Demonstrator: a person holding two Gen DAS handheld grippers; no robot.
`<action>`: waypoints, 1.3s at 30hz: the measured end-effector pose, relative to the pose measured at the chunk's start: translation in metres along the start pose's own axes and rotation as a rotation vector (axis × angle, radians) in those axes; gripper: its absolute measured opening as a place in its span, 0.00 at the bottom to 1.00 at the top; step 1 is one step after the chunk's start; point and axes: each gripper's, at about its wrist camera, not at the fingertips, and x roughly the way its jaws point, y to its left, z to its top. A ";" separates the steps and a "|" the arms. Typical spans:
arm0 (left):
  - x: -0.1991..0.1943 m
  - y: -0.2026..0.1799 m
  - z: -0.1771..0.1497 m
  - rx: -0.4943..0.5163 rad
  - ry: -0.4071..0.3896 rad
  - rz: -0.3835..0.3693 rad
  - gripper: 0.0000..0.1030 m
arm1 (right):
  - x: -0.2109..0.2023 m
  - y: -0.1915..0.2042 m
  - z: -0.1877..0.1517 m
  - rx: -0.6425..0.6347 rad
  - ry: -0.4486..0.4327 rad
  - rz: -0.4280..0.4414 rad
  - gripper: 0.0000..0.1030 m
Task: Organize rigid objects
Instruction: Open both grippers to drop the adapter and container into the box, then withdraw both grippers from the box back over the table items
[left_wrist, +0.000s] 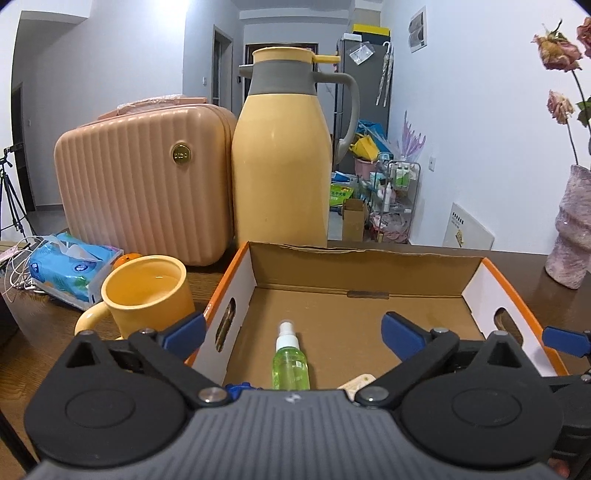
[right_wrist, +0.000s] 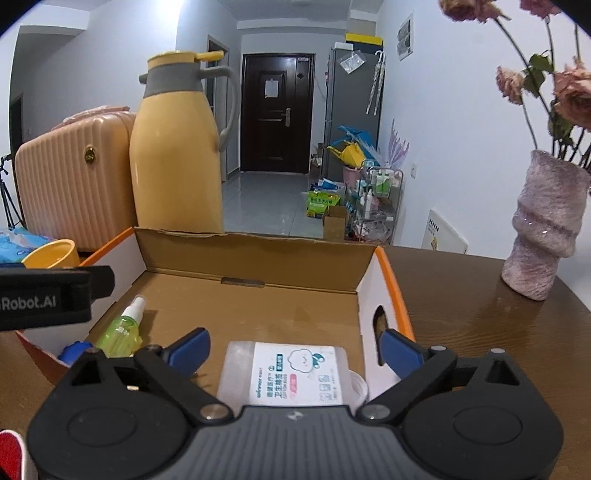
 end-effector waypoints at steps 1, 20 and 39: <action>-0.003 0.001 -0.001 -0.005 -0.004 -0.009 1.00 | -0.004 -0.002 -0.001 0.001 -0.007 -0.001 0.96; -0.072 0.040 -0.040 -0.032 -0.110 -0.057 1.00 | -0.084 -0.014 -0.049 -0.016 -0.135 0.025 0.96; -0.152 0.062 -0.077 -0.023 -0.115 -0.103 1.00 | -0.176 0.005 -0.098 0.008 -0.209 0.093 0.97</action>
